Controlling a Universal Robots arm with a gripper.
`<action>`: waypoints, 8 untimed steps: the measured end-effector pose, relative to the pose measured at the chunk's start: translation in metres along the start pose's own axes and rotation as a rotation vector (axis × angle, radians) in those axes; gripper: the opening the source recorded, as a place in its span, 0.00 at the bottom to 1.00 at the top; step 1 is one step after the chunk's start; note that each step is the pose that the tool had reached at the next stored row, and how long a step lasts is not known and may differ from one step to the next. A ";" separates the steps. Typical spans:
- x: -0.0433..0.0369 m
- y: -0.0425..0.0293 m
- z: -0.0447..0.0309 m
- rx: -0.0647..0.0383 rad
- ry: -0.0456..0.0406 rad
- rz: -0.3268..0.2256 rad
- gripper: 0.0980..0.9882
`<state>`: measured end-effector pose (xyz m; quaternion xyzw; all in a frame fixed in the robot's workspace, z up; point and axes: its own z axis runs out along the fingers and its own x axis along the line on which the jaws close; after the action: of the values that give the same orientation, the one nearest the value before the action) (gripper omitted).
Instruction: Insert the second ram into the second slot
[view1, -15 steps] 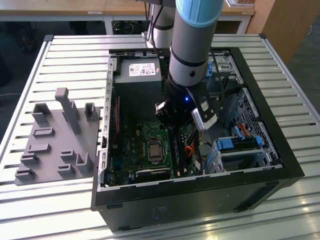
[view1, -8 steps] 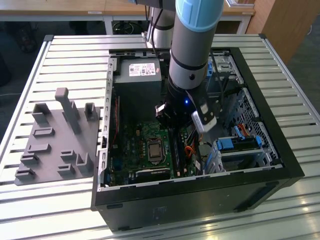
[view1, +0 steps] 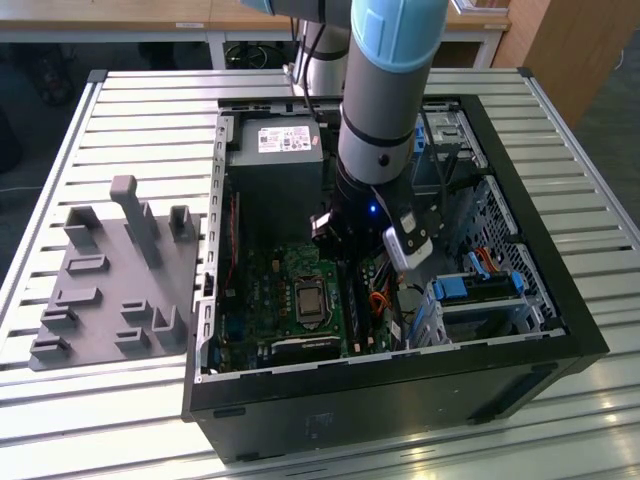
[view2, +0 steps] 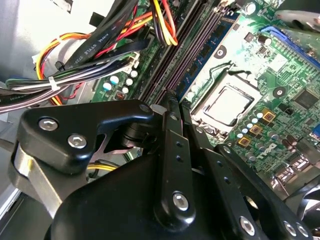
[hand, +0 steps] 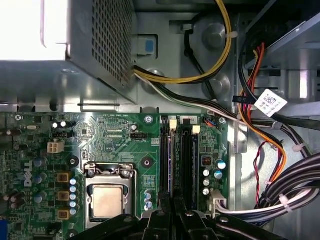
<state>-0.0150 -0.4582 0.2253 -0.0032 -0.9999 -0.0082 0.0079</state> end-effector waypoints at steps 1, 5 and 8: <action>-0.0003 0.0000 0.0003 0.000 0.0001 0.000 0.04; -0.0008 0.0000 0.0014 0.000 0.0005 0.000 0.04; -0.0012 0.0000 0.0025 0.000 0.0010 0.000 0.04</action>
<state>-0.0138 -0.4582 0.2228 -0.0033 -0.9999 -0.0082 0.0084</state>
